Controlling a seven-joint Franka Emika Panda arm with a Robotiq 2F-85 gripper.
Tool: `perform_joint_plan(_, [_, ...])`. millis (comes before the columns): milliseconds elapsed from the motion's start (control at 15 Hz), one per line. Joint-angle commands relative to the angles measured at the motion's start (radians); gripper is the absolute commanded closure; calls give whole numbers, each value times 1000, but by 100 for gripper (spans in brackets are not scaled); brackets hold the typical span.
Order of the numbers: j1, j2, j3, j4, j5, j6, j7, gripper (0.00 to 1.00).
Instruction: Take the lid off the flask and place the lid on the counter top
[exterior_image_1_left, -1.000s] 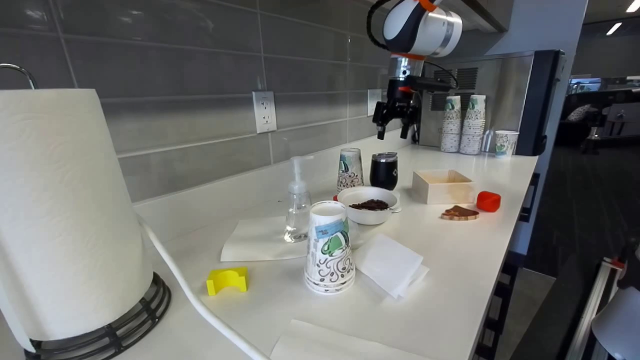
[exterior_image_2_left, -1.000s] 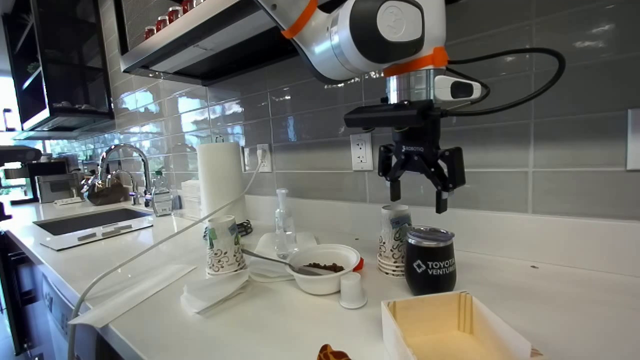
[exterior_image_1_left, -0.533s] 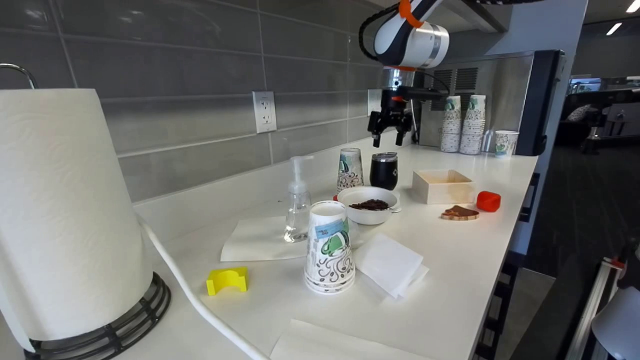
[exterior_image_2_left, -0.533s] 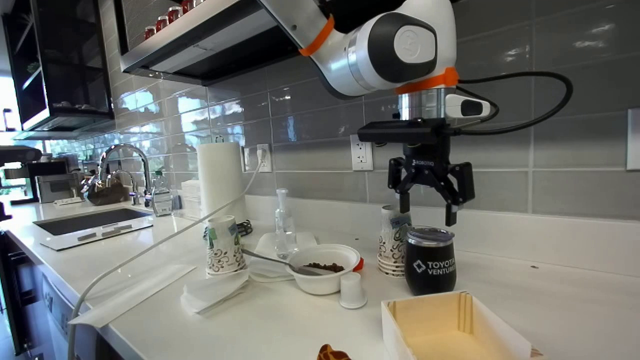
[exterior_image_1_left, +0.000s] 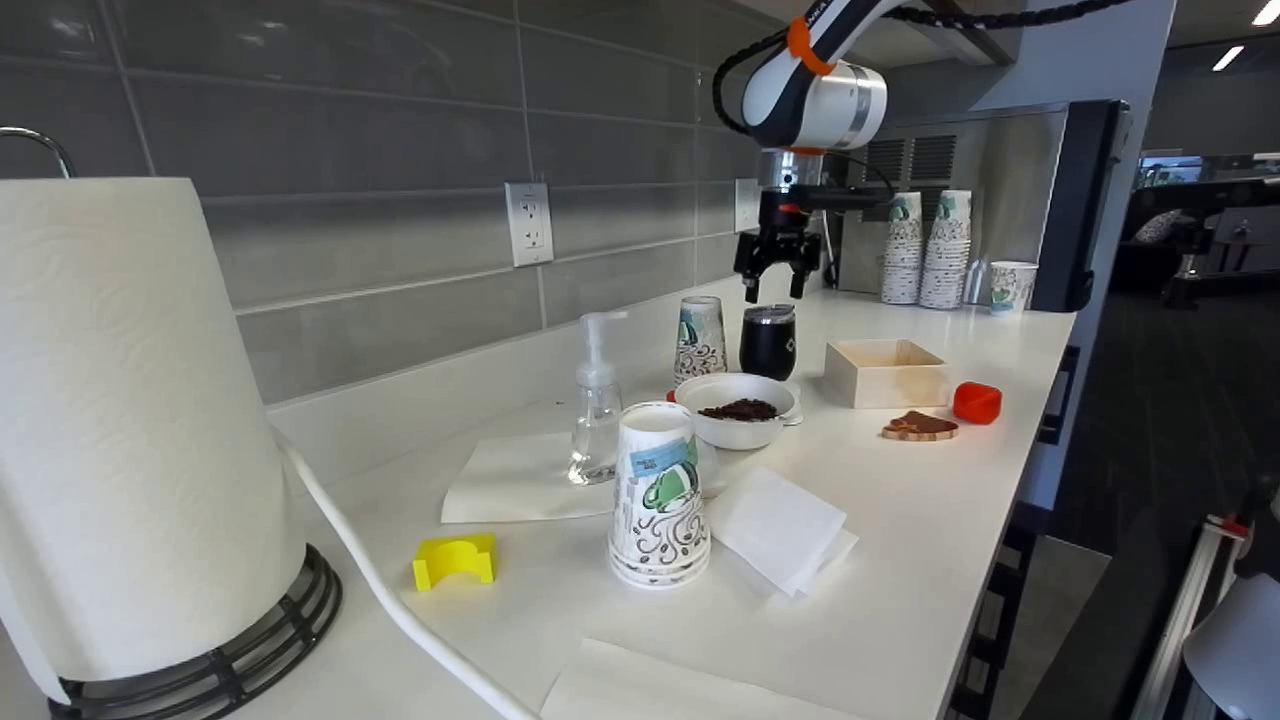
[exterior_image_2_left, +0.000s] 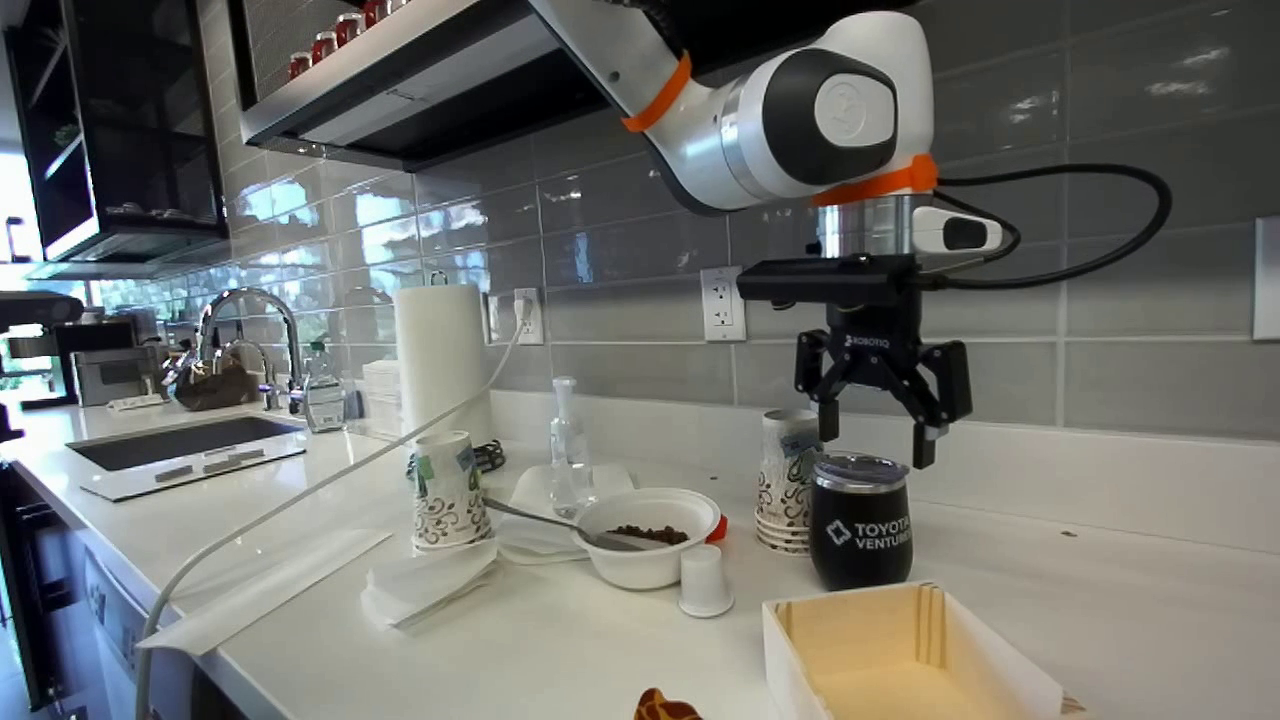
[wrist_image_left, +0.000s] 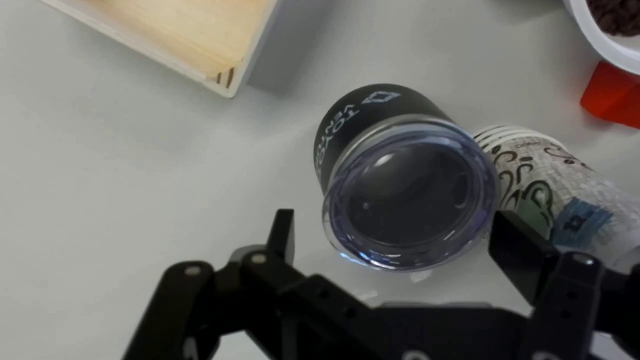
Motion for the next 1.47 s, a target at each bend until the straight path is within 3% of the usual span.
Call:
perform_joint_plan(0, [-13,32,14,39,-15,-10,18,0])
perform_joint_plan(1400, [-22,40,41,54,35,-33,-10,0])
